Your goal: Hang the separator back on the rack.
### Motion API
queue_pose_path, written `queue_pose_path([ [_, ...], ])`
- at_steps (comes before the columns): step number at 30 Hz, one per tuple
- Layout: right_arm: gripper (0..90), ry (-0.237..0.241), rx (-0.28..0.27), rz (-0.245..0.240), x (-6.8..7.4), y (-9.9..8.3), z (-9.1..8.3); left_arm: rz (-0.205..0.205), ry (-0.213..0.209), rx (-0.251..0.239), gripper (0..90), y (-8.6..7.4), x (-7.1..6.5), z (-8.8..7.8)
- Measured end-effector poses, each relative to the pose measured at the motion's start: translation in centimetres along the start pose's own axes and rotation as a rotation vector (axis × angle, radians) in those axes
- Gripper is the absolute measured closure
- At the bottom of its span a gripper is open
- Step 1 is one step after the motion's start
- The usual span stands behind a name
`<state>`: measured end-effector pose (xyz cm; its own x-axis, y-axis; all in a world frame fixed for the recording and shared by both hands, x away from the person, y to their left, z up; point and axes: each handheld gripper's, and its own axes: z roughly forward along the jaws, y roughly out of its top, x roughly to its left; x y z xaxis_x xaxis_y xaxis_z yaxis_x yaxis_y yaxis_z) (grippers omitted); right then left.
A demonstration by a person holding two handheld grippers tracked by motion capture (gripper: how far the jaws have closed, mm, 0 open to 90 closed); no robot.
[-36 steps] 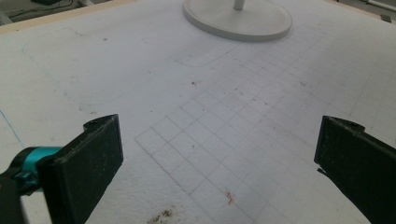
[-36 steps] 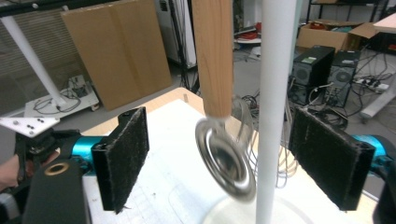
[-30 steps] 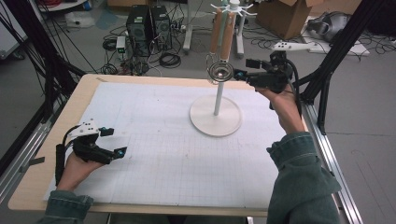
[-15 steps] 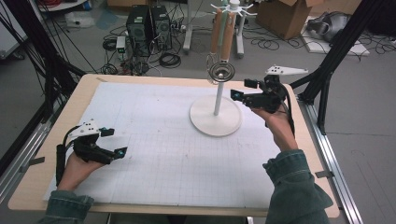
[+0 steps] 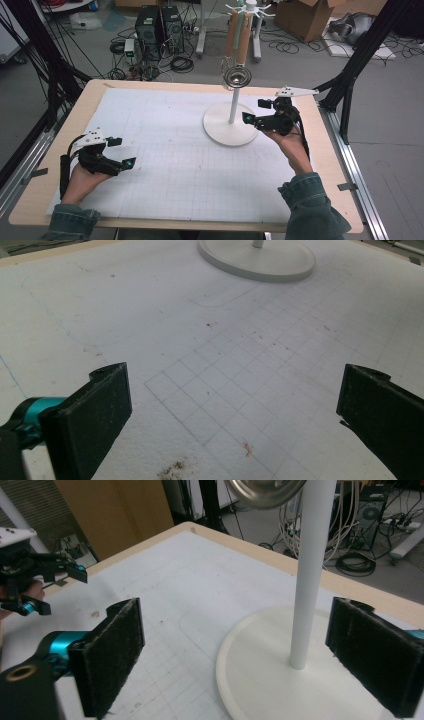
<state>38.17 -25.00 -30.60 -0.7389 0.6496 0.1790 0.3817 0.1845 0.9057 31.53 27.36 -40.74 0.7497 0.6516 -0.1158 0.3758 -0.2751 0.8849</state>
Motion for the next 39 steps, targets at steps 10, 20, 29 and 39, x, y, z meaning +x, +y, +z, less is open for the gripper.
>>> queue_pose_path([
  [10, 0.1, -0.009, 0.039, -0.02, 0.4, -2.2, 0.7, 0.002, 0.001, 0.003, 1.7, 0.0, 0.0, 0.0],
  [20, 0.2, -0.011, 0.058, -0.002, 0.7, -4.7, 1.3, -0.008, 0.001, 0.003, 1.7, -0.2, 0.0, 0.1],
  [29, 0.1, -0.008, 0.094, 0.006, 1.1, -6.3, 1.6, -0.009, -0.001, 0.006, 1.7, -0.3, 0.0, 0.1],
  [39, 0.2, -0.02, 0.097, 0.003, 1.7, -7.7, 1.4, -0.014, -0.002, 0.005, 1.7, -0.5, 0.1, 0.1],
])
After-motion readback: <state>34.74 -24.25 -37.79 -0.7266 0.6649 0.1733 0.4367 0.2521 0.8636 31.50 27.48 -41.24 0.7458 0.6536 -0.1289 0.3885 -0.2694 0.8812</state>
